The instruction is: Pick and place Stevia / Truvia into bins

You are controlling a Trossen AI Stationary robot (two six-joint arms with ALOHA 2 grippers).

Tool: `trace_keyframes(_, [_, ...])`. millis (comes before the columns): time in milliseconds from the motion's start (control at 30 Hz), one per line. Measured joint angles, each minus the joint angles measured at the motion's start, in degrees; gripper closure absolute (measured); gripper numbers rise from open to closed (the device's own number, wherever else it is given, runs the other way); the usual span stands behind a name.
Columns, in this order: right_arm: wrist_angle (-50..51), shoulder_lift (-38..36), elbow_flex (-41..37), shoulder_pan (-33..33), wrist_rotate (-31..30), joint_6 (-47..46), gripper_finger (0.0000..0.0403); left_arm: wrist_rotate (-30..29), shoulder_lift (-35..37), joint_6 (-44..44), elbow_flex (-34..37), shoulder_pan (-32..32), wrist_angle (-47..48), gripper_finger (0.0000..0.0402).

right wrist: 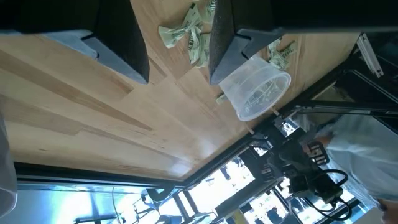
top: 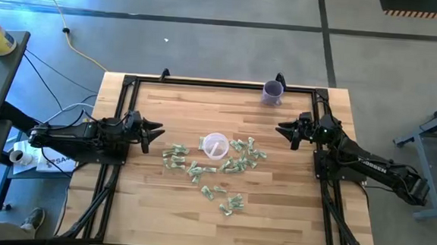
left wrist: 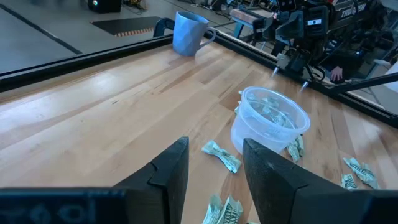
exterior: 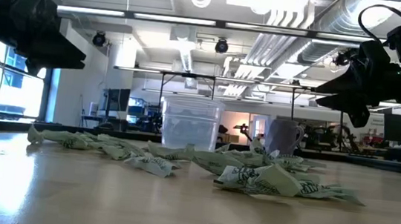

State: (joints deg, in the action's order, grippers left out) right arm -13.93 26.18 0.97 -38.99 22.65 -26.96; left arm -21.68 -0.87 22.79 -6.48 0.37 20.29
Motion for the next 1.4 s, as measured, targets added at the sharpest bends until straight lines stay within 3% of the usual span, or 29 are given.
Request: trace_keyframes(1400, [0.0, 0.0, 0.0, 0.0, 0.0, 0.0, 0.0244, 0.0, 0.0, 0.0, 0.0, 0.0, 0.0, 0.0218])
